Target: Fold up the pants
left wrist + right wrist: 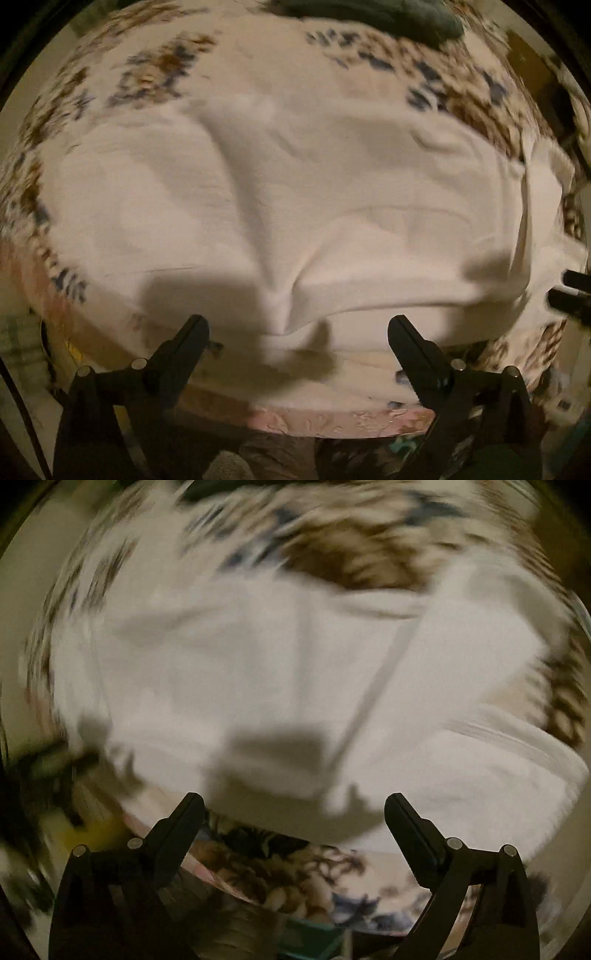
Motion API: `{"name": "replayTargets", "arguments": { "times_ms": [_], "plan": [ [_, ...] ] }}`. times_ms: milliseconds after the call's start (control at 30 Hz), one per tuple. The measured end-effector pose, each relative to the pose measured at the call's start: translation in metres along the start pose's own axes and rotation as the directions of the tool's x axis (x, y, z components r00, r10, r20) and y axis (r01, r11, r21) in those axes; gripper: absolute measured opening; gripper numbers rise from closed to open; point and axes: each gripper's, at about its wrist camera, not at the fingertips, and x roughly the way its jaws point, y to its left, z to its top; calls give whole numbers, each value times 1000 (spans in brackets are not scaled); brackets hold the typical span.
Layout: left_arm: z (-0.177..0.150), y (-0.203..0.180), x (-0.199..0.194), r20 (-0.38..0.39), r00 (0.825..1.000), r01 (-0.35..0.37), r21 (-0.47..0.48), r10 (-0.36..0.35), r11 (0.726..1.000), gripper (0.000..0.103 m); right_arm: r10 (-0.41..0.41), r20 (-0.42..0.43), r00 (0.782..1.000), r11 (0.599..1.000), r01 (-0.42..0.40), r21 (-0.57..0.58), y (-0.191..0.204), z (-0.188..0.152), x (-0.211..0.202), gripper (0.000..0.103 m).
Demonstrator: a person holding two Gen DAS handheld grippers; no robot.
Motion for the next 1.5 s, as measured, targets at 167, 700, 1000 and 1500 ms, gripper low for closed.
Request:
{"name": "replayTargets", "arguments": {
  "times_ms": [167, 700, 1000, 1500],
  "plan": [
    [8, -6, 2, 33, 987, -158, -48, 160, 986, 99, -138, 76, 987, 957, 113, 269, -60, 51, -14, 99],
    [23, -30, -3, 43, 990, -129, -44, 131, 991, 99, -122, 237, 964, 608, -116, 785, -168, -53, -66, 5],
    [13, -51, 17, -17, 994, -107, 10, 107, 994, 99, 111, 381, 918, 391, -393, 833, -229, -111, 20, 68],
    [8, -41, 15, 20, 997, -80, 27, 79, 996, 99, -22, 433, 901, 356, -397, 846, -219, -122, -29, 7]
  ]
}}
